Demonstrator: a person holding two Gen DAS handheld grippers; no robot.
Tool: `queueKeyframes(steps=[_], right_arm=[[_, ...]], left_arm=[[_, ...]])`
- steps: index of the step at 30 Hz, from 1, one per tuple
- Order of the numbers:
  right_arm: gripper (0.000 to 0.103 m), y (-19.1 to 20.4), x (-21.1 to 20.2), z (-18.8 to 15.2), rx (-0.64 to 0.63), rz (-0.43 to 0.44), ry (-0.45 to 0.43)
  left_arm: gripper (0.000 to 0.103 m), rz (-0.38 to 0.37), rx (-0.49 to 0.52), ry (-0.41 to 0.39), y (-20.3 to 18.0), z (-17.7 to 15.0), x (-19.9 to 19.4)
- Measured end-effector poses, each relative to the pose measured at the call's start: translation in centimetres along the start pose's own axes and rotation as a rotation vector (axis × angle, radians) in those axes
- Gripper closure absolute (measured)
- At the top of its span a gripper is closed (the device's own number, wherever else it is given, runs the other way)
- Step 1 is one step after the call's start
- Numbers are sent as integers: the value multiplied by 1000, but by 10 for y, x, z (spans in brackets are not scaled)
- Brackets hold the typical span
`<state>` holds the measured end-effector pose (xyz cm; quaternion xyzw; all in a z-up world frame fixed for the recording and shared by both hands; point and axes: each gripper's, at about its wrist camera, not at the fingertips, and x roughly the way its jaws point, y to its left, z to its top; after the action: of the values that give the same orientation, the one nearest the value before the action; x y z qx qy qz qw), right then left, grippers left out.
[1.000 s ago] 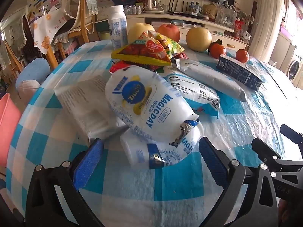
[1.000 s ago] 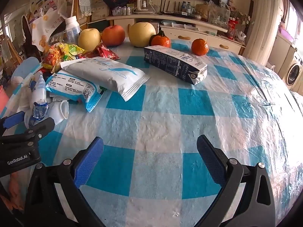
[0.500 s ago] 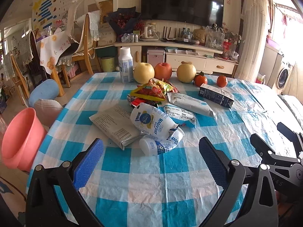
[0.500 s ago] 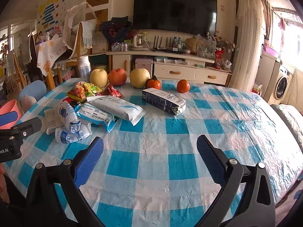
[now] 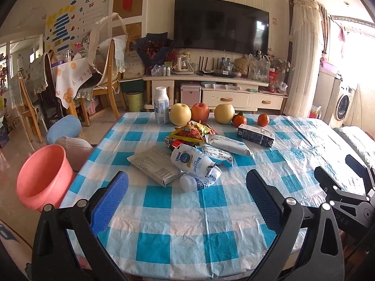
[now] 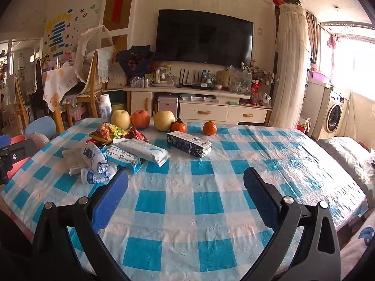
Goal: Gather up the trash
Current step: 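Move both tools toward the pile of packets on the table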
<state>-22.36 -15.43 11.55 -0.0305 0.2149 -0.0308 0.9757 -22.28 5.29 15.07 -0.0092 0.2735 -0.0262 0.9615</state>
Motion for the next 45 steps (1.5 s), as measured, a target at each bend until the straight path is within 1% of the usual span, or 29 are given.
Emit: queueKeyframes(steps=[5,9,16,31,37,42,45], right_arm=[[4,0,-13,-1,3,-19,-39],[4,1,-21,0,-5,-59,-68],[4,-2,-26,0,-12,-101,-82],[4,-5,-28,-3,-27,-108,-84],[4,-7,-25,-4,-31,-111,-83],[4,-10,-20,-7,-35,-116,-81],[4,-12,-16,-9,-34,-118,-78]], left_arm=[[4,-3,-2,-4,2,-1,-6],[4,4,-1,-13,2,-4,-12],[4,20,-8,-21,4,-6,-18],[4,37,-12,-33,5,-8,-20],[4,50,17,-64,2,-15,-18],[4,43,13,-65,0,-19,-12],[4,38,9,-45,-1,-21,-4]])
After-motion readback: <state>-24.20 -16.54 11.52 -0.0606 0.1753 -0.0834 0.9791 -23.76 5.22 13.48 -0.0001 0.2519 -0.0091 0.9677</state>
